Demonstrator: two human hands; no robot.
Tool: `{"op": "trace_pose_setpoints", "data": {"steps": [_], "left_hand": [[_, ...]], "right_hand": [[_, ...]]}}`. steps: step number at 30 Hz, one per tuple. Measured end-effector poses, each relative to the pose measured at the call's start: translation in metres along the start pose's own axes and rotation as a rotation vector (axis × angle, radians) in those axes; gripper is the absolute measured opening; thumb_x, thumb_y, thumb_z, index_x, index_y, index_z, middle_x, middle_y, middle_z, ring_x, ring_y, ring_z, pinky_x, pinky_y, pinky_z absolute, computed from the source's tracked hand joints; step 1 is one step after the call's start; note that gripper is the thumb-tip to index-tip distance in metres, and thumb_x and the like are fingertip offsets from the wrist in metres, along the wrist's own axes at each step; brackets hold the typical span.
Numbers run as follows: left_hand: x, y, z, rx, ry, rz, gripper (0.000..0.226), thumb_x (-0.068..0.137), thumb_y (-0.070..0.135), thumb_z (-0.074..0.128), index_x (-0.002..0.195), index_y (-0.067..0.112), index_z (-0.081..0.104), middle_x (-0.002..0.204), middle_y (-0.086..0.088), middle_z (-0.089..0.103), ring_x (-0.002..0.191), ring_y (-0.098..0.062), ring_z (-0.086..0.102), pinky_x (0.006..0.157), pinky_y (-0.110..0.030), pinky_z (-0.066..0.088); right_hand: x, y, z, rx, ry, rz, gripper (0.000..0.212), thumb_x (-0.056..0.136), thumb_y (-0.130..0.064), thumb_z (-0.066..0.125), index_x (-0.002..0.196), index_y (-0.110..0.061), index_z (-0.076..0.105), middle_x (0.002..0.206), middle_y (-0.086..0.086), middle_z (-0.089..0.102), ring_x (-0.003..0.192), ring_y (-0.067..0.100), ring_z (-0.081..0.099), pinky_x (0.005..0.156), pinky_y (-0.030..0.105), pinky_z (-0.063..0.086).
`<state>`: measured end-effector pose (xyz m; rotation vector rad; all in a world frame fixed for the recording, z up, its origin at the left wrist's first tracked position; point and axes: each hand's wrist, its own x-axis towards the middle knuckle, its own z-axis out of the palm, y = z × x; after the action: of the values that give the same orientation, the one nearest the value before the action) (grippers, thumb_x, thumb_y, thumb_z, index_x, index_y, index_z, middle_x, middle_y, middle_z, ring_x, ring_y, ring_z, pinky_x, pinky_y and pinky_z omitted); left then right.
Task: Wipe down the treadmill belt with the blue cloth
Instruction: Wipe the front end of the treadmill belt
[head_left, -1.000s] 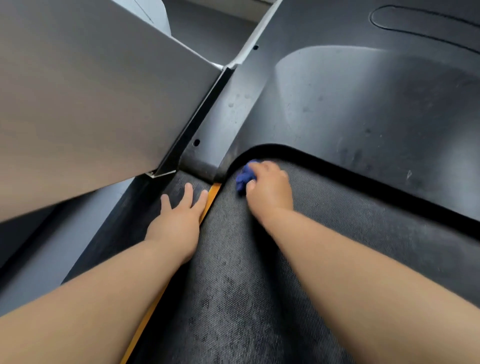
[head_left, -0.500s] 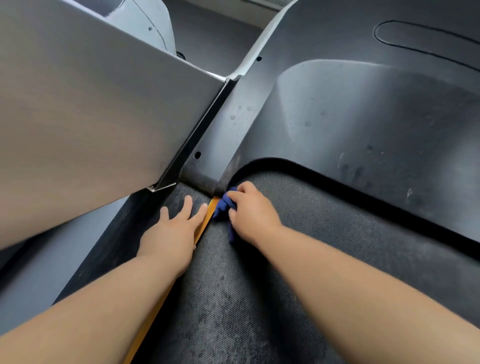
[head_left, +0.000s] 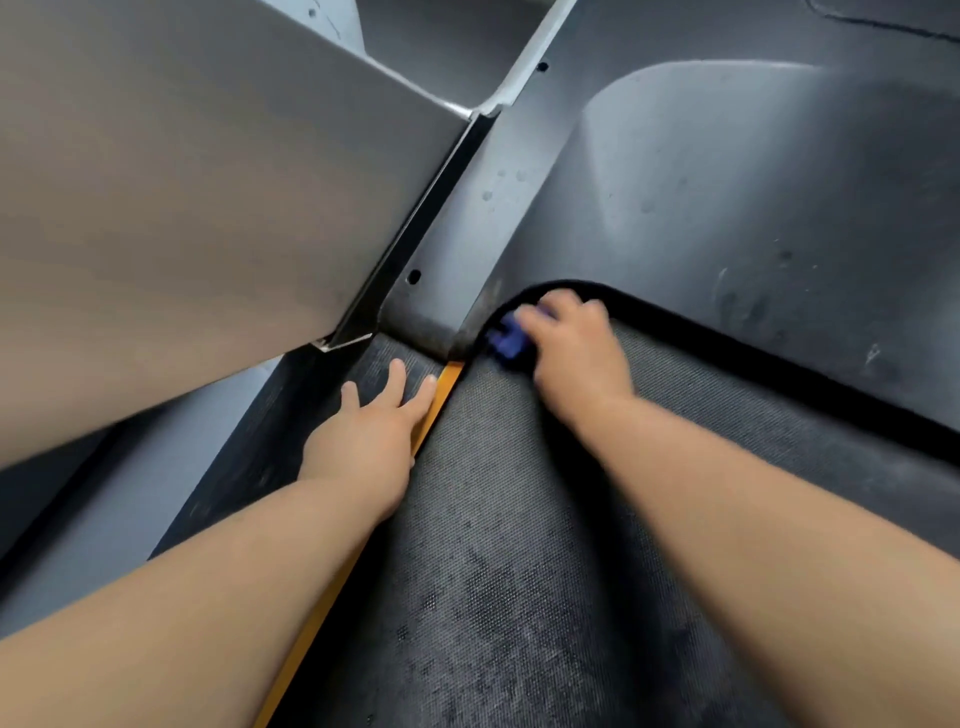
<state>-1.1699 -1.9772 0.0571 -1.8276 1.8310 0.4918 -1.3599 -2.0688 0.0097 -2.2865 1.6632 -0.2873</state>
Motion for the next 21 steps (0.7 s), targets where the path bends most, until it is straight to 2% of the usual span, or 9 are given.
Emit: {"op": "trace_pose_setpoints", "data": {"steps": [2, 3, 7, 9, 11, 14, 16, 19, 21], "left_hand": [[0.0, -0.001, 0.0, 0.01, -0.018, -0.006, 0.078, 0.096, 0.031, 0.048, 0.147, 0.039, -0.01, 0.157, 0.008, -0.018, 0.143, -0.038, 0.009, 0.084, -0.044, 0.051], [0.0, 0.0, 0.0, 0.012, -0.022, -0.008, 0.078, 0.096, 0.031, 0.048, 0.147, 0.039, -0.011, 0.157, 0.007, -0.018, 0.143, -0.038, 0.009, 0.084, -0.045, 0.051], [-0.003, 0.001, -0.005, 0.027, -0.037, -0.01, 0.079, 0.096, 0.034, 0.048, 0.147, 0.039, -0.012, 0.157, 0.008, -0.018, 0.143, -0.036, 0.01, 0.081, -0.042, 0.049], [-0.002, 0.002, -0.005, 0.031, -0.037, -0.004, 0.079, 0.097, 0.033, 0.047, 0.147, 0.039, -0.014, 0.157, 0.008, -0.019, 0.143, -0.036, 0.009, 0.078, -0.04, 0.05], [-0.001, 0.0, -0.004, 0.037, -0.036, -0.001, 0.078, 0.098, 0.033, 0.046, 0.147, 0.038, -0.015, 0.156, 0.007, -0.02, 0.144, -0.037, 0.008, 0.079, -0.041, 0.05], [0.0, -0.001, -0.001, 0.03, -0.038, 0.006, 0.077, 0.098, 0.031, 0.045, 0.147, 0.037, -0.014, 0.157, 0.006, -0.02, 0.143, -0.039, 0.007, 0.081, -0.043, 0.051], [0.0, -0.001, 0.0, 0.032, -0.034, 0.006, 0.078, 0.097, 0.032, 0.046, 0.147, 0.037, -0.013, 0.157, 0.006, -0.019, 0.143, -0.039, 0.008, 0.084, -0.044, 0.049], [-0.001, 0.0, -0.001, 0.043, -0.036, 0.005, 0.079, 0.097, 0.033, 0.047, 0.147, 0.037, -0.014, 0.157, 0.006, -0.019, 0.143, -0.039, 0.009, 0.086, -0.044, 0.048], [0.0, 0.0, -0.001, 0.037, -0.037, 0.013, 0.078, 0.098, 0.032, 0.046, 0.147, 0.036, -0.014, 0.157, 0.005, -0.019, 0.143, -0.039, 0.008, 0.084, -0.043, 0.049]], "right_hand": [[0.011, -0.001, -0.005, -0.038, 0.009, 0.185, 0.032, 0.091, -0.015, 0.041, 0.116, -0.019, 0.059, 0.128, 0.007, 0.046, 0.101, 0.032, 0.042, 0.073, 0.034, 0.042], [0.006, -0.011, -0.003, -0.033, -0.026, 0.184, 0.03, 0.09, -0.013, 0.044, 0.116, -0.02, 0.058, 0.127, 0.007, 0.044, 0.101, 0.032, 0.042, 0.073, 0.034, 0.04], [-0.044, -0.038, 0.006, 0.027, -0.243, -0.198, 0.039, 0.089, -0.014, 0.047, 0.127, -0.023, 0.052, 0.132, 0.006, 0.041, 0.103, 0.032, 0.042, 0.076, 0.036, 0.046], [-0.035, -0.021, 0.001, -0.005, -0.209, -0.259, 0.038, 0.091, -0.016, 0.046, 0.127, -0.024, 0.053, 0.131, 0.006, 0.044, 0.103, 0.032, 0.042, 0.075, 0.04, 0.05], [-0.008, -0.005, -0.003, -0.094, -0.116, -0.102, 0.032, 0.091, -0.017, 0.045, 0.122, -0.023, 0.054, 0.129, 0.007, 0.044, 0.104, 0.033, 0.041, 0.073, 0.038, 0.049], [0.006, -0.009, -0.004, -0.096, -0.053, 0.163, 0.037, 0.09, -0.012, 0.044, 0.125, -0.02, 0.052, 0.132, 0.009, 0.041, 0.104, 0.033, 0.04, 0.073, 0.036, 0.041], [-0.012, -0.025, 0.005, -0.065, -0.114, 0.042, 0.039, 0.088, -0.012, 0.044, 0.125, -0.021, 0.051, 0.13, 0.008, 0.043, 0.1, 0.032, 0.042, 0.074, 0.036, 0.041], [-0.041, -0.027, 0.008, -0.075, -0.247, -0.329, 0.048, 0.085, -0.019, 0.028, 0.127, -0.022, 0.052, 0.127, 0.005, 0.048, 0.093, 0.031, 0.043, 0.072, 0.041, 0.05], [-0.022, -0.004, -0.004, -0.136, -0.194, -0.313, 0.054, 0.082, -0.027, 0.018, 0.12, -0.024, 0.055, 0.123, 0.003, 0.051, 0.092, 0.032, 0.045, 0.067, 0.04, 0.05]]}}
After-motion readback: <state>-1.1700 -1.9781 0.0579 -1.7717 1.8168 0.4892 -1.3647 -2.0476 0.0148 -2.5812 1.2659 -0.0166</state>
